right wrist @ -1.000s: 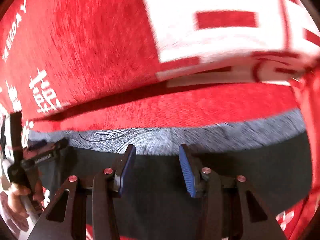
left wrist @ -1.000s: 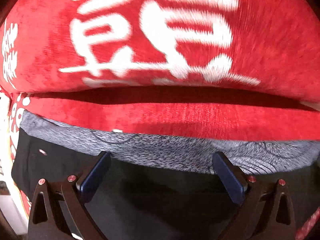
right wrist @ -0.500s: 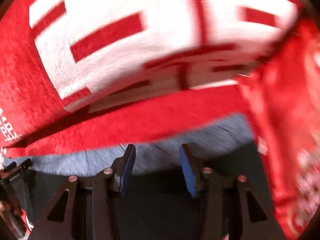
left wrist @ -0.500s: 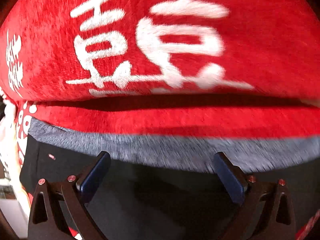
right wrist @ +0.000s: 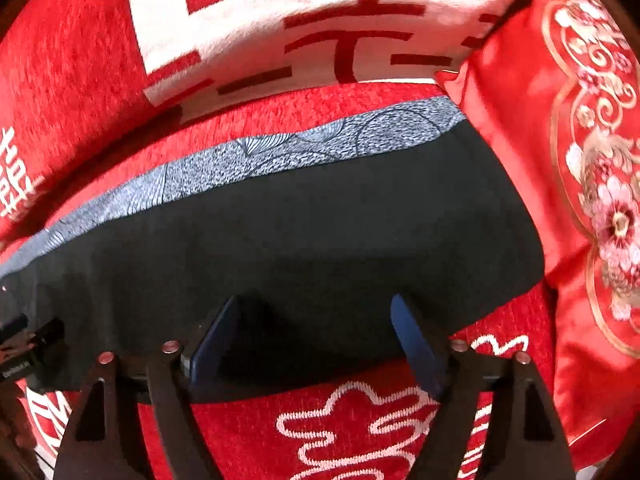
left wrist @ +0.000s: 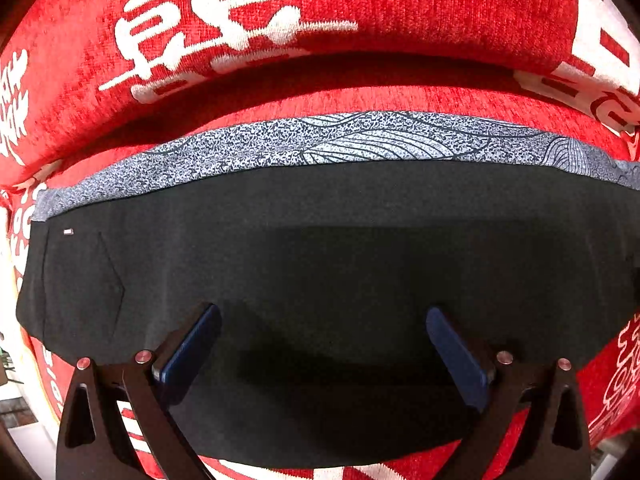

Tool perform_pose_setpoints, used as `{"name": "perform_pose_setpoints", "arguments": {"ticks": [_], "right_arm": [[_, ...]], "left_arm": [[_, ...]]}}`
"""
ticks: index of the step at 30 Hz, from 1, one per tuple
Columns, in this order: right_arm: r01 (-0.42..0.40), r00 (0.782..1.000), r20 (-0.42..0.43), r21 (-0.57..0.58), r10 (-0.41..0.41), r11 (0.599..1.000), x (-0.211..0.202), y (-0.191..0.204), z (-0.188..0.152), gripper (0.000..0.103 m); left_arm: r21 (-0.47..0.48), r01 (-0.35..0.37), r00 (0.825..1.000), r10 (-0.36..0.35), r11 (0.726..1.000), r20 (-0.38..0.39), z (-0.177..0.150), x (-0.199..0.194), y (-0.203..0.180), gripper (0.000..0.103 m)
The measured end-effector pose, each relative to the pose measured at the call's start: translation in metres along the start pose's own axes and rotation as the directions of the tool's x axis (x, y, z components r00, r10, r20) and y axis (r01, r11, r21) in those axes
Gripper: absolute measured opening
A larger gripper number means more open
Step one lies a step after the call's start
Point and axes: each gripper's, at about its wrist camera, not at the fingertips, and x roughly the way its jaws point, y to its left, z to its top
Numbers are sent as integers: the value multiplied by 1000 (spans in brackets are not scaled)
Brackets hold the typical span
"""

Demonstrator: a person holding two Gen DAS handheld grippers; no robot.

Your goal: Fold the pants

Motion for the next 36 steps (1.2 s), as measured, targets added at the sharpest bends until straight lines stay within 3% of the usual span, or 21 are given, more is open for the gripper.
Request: {"name": "perform_pose_setpoints", "arguments": {"ticks": [3,9,16,20,24,28,31,34,35,36], "right_arm": [[-50,999,-21,22,50,999,5,-2,2,82],[-64,996,-60,-27,62,998,10,6,1,84],[-144,989,-26,16,145,989,13,-1,1,87],[-173,984,-40,-16,172,985,13,2,1,96],[-160,986,-48,-17,159,987,12,5,1,96],[-201,978,-48,40,203,979,3,-4,-6,96],[-258,964,-39,104,263,960,-8,-17,-17,96],[-347,935,-10,193,355,918,-16,-36,-31,92],[-393,916,14,240,402,888,-18,-47,-39,85],[-419,903,28,269,428,867,-19,-54,-41,71]], "left_arm": [[11,-12,1000,12,1000,3,3,3,4,103],[3,-30,1000,30,1000,1,7,-9,-6,103],[7,-55,998,55,998,1,8,-9,-10,103],[11,-64,998,64,998,2,9,-9,-11,103],[17,-76,997,76,997,4,10,-8,-12,103],[24,-92,996,92,995,4,11,-9,-15,103],[28,-107,994,107,994,1,13,-11,-18,103],[41,-105,994,105,994,6,15,-19,-26,103],[44,-86,996,85,995,11,12,-26,-32,103],[49,-62,998,61,997,22,12,-32,-37,98]]}}
